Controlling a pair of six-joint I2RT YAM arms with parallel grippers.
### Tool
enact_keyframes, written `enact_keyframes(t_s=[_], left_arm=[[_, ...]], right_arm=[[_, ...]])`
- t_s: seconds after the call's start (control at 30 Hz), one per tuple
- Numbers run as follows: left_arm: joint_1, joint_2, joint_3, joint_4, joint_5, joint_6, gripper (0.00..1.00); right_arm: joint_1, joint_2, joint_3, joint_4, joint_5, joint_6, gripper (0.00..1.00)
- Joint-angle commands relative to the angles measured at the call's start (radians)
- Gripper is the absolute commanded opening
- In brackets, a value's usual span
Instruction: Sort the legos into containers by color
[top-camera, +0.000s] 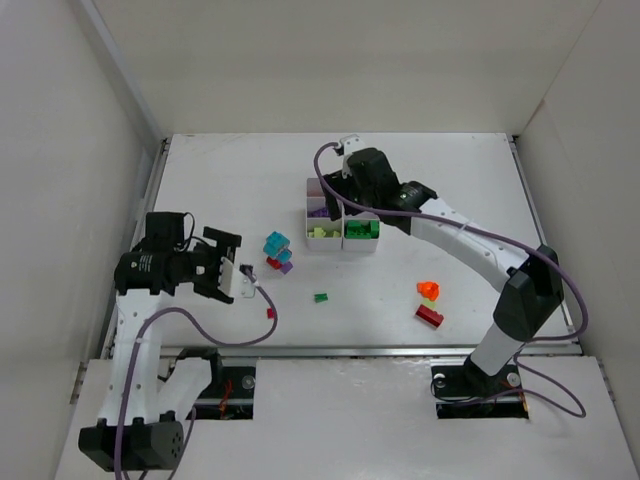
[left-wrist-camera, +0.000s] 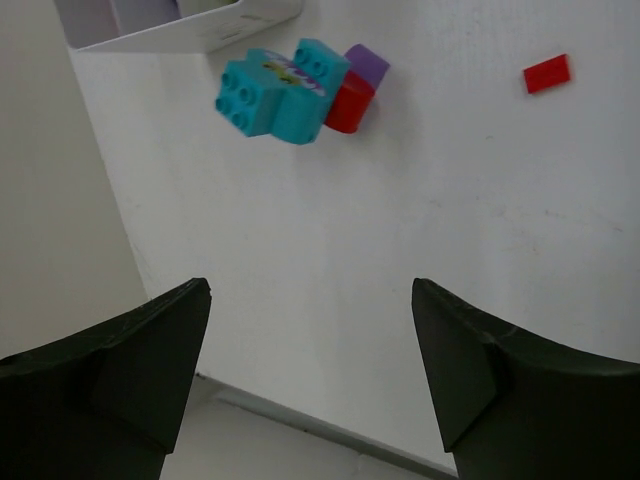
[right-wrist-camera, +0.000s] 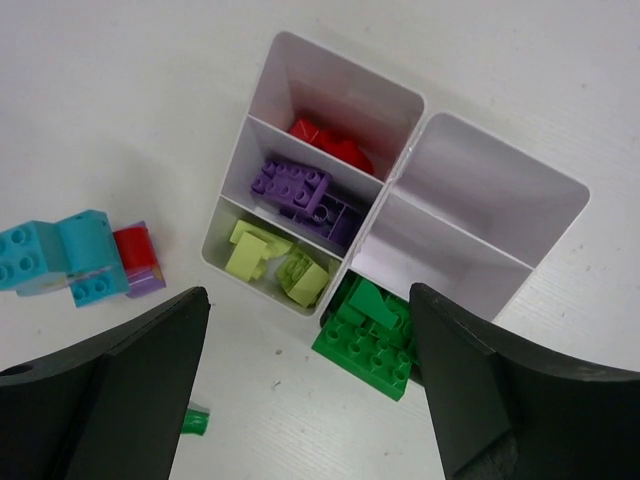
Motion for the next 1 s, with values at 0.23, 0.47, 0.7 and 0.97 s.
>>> enact_keyframes(t_s=[0.23, 0.47, 0.7, 0.97], left_arm=[[-0.251, 0.254, 0.197, -0.067, 0.144, 0.364, 0.85], [-0.526, 0.213, 0.088, -0.067, 0.035, 0.379, 0.84], [-0.605, 0.273, -0.056, -0.067, -0.251, 0.521, 0.80], [-0.605, 0.320, -0.194, -0.067, -0.253, 0.663, 0.66]], right_arm=[[-0.002, -0.087, -0.064, 0.044, 0.047, -0.023, 0.86], [-0.011, -0.047, -0.054, 0.034, 0.063, -0.042, 0.88], [-0.011, -0.015, -0.043, 0.034, 0.044, -0.060, 0.88], [-0.029, 0.004, -0.052, 0.043, 0.035, -0.069, 0.88]])
